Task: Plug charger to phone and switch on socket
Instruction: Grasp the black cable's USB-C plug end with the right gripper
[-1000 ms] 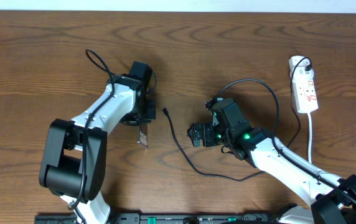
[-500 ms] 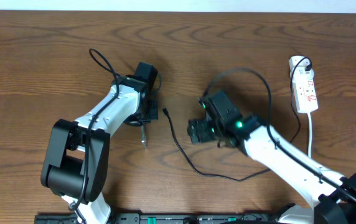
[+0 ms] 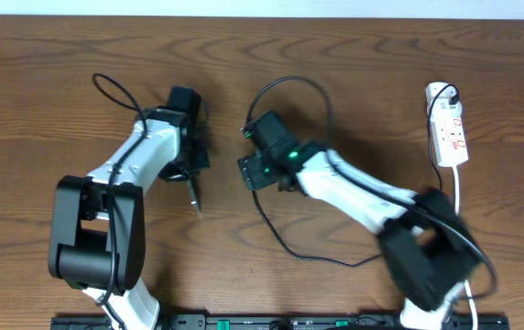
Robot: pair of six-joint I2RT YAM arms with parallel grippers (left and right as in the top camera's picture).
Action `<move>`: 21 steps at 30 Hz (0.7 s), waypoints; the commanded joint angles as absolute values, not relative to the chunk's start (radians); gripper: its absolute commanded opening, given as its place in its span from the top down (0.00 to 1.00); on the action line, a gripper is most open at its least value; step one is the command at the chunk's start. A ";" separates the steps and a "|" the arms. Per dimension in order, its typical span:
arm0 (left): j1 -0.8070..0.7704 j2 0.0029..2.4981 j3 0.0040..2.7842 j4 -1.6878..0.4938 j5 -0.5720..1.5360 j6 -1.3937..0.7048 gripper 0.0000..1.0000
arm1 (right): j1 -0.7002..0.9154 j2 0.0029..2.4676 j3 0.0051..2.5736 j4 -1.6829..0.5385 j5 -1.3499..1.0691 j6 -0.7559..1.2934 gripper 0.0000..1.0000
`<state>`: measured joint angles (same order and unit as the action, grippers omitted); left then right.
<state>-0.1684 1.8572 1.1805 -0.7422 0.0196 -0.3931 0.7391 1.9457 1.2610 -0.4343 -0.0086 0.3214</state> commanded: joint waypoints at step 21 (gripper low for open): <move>-0.146 1.871 1.163 -0.745 -0.012 -0.402 0.92 | 0.533 2.020 1.359 -0.991 0.141 0.405 0.31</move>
